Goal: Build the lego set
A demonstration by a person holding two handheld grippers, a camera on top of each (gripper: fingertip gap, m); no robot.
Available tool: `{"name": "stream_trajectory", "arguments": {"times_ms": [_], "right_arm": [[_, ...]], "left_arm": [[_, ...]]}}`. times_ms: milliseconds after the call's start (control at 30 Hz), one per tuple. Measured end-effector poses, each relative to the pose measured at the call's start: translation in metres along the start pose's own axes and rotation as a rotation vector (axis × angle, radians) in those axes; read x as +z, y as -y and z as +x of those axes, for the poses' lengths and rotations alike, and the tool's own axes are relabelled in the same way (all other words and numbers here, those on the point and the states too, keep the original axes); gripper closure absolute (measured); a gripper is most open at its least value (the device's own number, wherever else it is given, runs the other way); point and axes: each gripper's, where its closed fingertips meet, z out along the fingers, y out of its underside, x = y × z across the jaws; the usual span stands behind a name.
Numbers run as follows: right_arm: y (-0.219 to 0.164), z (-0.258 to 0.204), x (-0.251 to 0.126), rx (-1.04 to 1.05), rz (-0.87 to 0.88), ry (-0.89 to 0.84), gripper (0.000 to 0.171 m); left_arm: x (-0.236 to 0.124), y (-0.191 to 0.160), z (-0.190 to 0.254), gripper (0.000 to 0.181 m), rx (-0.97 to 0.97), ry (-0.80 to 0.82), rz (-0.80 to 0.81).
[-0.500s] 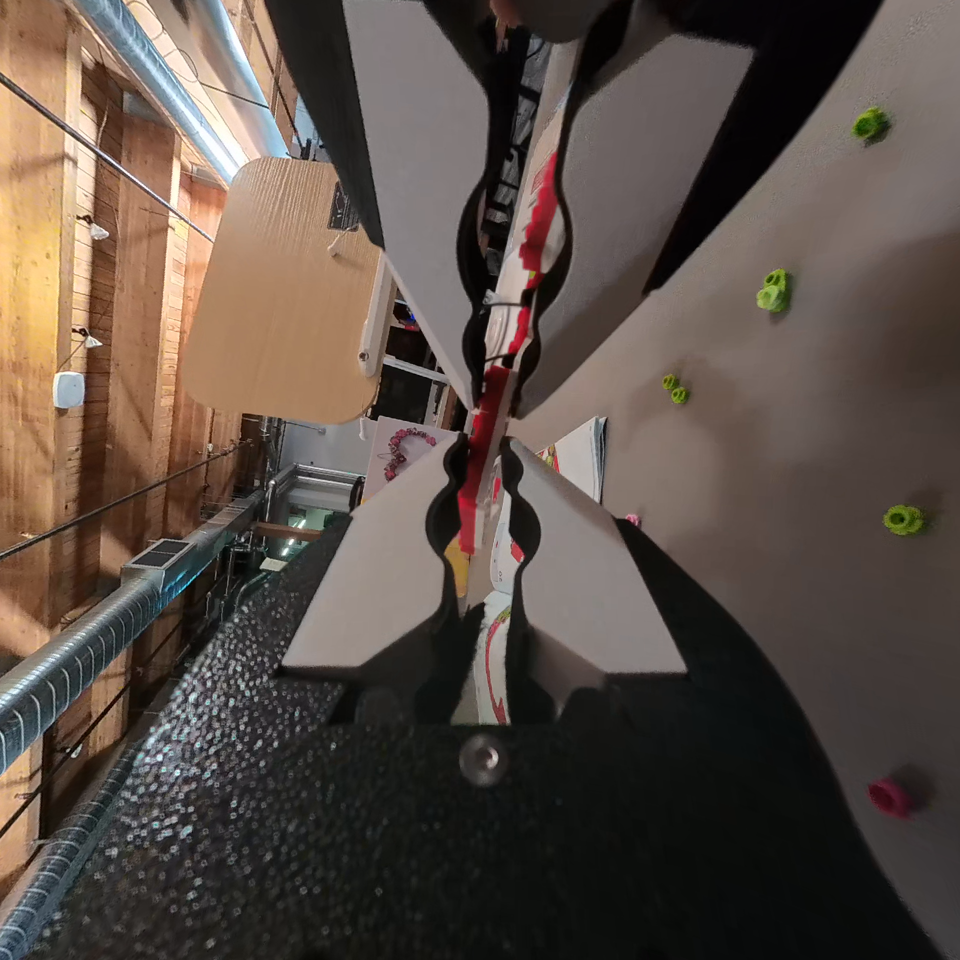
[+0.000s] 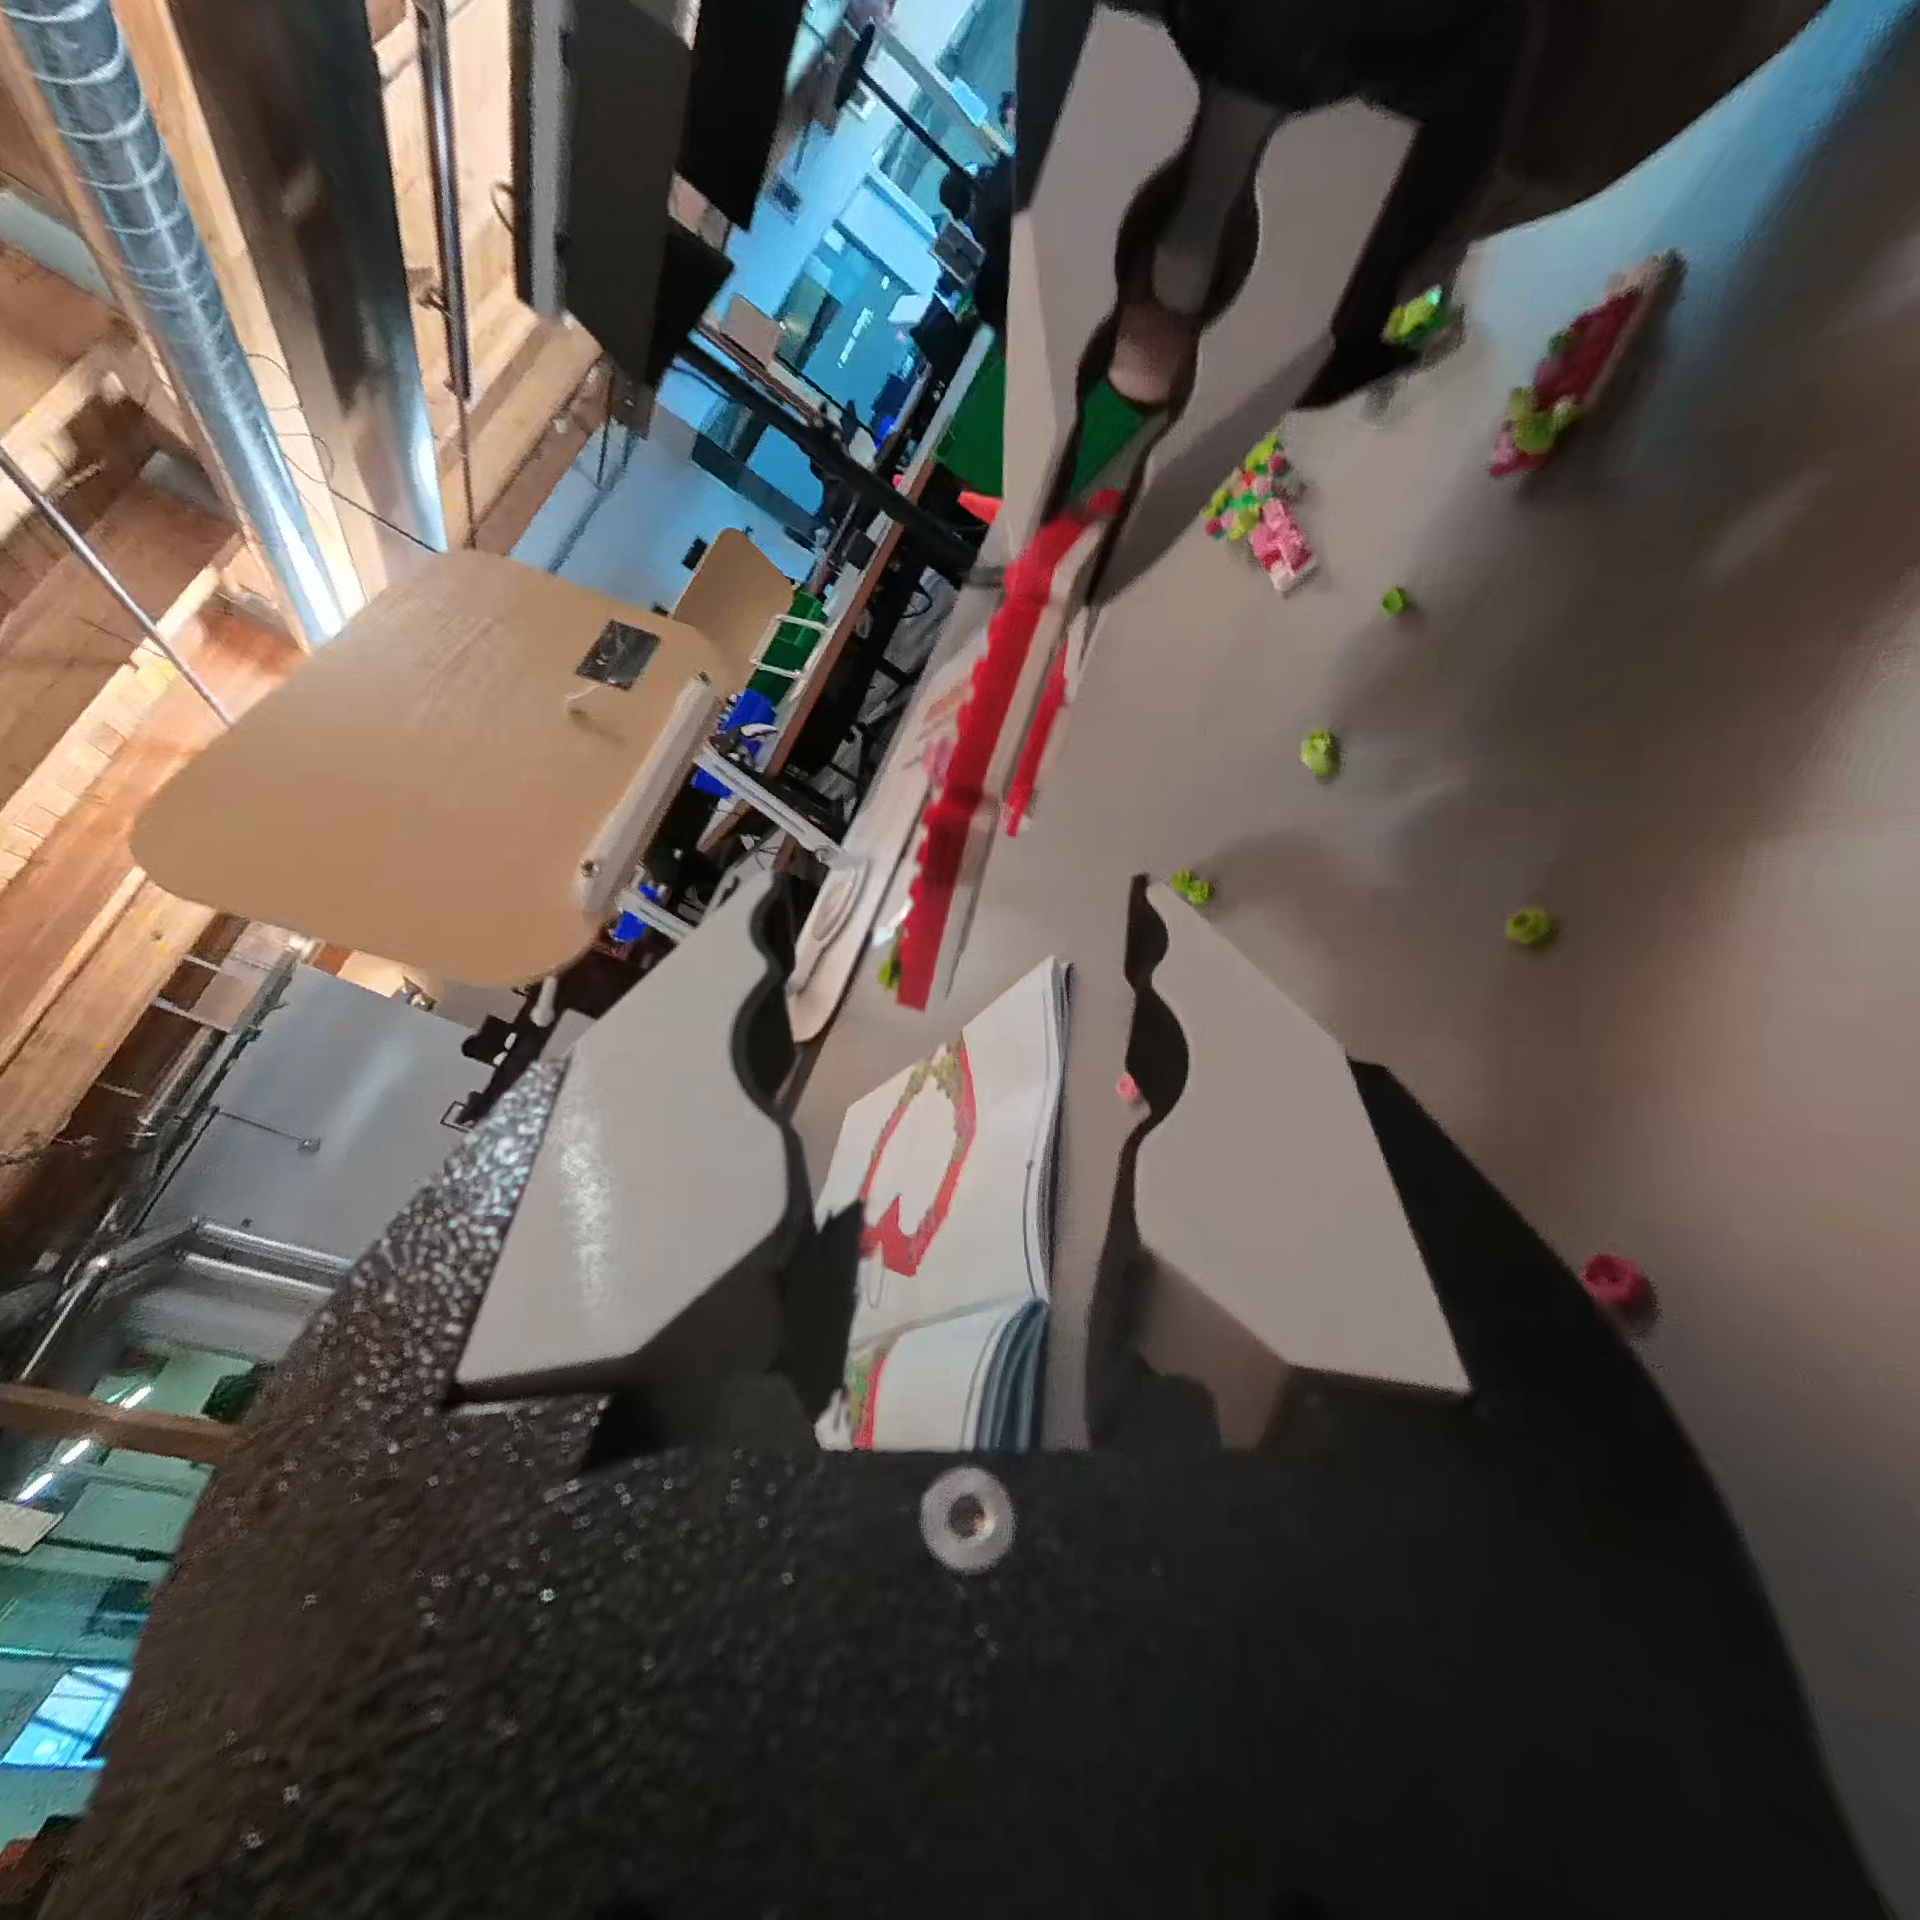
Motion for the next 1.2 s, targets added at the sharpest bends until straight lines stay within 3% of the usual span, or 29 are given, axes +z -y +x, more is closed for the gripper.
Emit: {"name": "stream_trajectory", "arguments": {"times_ms": [100, 267, 433, 600, 933, 1200], "right_arm": [[0.004, -0.003, -0.002, -0.009, 0.05, 0.023, 0.161], [0.007, -0.01, 0.0, -0.02, 0.084, 0.057, 0.161], [0.009, -0.013, -0.002, -0.007, 0.105, 0.076, 0.161], [0.012, -0.011, -0.004, 0.016, 0.123, 0.08, 0.161], [0.0, -0.01, -0.002, 0.055, 0.073, 0.09, 0.16], [-0.016, 0.0, 0.003, 0.113, -0.002, 0.025, 0.142]], "left_arm": [[0.002, -0.006, 0.006, 0.129, 0.038, -0.016, -0.01], [0.001, 0.015, 0.018, 0.152, 0.118, -0.026, 0.088], [-0.001, 0.017, 0.017, 0.153, 0.125, -0.01, 0.109], [-0.006, 0.021, 0.013, 0.169, 0.087, -0.006, 0.143], [-0.003, 0.018, 0.014, 0.17, 0.125, 0.009, 0.112], [0.004, 0.001, 0.013, 0.172, 0.255, 0.056, -0.021]]}}
